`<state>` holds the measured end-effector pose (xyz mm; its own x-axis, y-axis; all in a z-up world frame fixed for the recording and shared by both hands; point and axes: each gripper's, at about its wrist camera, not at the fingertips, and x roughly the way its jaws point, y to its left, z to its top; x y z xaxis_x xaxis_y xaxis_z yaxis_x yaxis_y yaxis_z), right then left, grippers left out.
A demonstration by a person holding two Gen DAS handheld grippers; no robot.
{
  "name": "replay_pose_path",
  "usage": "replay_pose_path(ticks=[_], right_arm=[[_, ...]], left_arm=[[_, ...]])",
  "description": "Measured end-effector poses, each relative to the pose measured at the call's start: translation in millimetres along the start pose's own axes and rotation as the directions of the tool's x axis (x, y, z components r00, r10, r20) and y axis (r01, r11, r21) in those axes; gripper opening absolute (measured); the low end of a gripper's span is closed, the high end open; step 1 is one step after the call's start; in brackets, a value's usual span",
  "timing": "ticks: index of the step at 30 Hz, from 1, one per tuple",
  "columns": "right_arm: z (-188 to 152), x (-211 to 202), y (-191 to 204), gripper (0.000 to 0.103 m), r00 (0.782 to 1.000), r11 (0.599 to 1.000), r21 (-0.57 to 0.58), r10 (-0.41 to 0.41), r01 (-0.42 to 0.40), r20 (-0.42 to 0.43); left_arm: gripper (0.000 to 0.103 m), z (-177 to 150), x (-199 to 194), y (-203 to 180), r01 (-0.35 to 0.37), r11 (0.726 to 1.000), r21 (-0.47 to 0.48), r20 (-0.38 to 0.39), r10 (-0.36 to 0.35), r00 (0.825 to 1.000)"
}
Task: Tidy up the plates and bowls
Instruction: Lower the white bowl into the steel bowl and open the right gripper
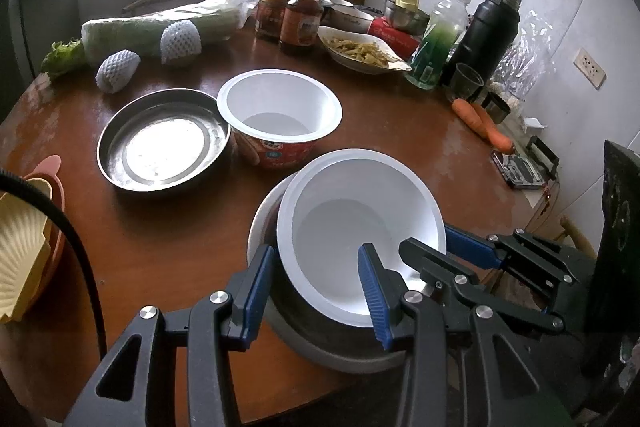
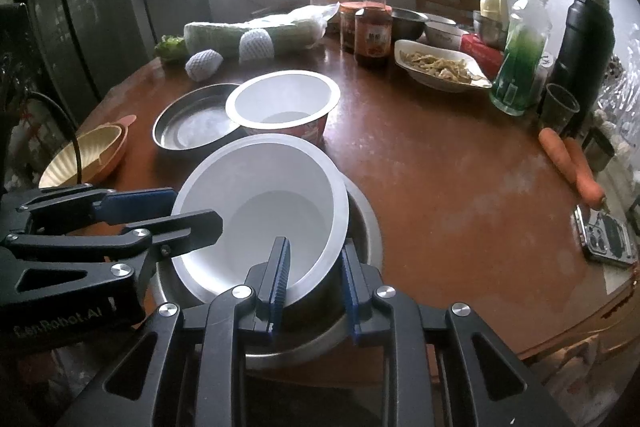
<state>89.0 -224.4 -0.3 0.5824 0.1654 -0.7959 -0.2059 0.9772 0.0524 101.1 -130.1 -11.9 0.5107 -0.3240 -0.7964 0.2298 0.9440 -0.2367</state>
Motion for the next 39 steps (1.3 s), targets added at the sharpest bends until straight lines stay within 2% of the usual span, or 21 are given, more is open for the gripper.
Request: replay_pose_path(ticks=[22, 31, 39], right_arm=[[-3.3, -3.1, -2.2, 0.033, 1.0, 1.0, 0.015, -0.026, 0.026, -0.001], [4.1, -9.2, -13.8, 0.034, 0.999, 0.998, 0.044, -0.052, 0.051, 0.015], [19.6, -6.1, -19.8, 0.039, 0.999, 0.998, 0.054, -0.045, 0.043, 0.021]], left_arm=[[0.044, -6.3, -4.8, 5.6, -0.001, 1.0, -0.003, 0.01, 0.001, 1.0], [0.045, 0.8, -13.9, 12.3, 0.011, 1.0, -0.017, 0.044, -0.01, 0.999], [0.047, 12.5, -18.2, 28.5, -0.006, 0.998, -0.056, 0.068, 0.01, 0.998]])
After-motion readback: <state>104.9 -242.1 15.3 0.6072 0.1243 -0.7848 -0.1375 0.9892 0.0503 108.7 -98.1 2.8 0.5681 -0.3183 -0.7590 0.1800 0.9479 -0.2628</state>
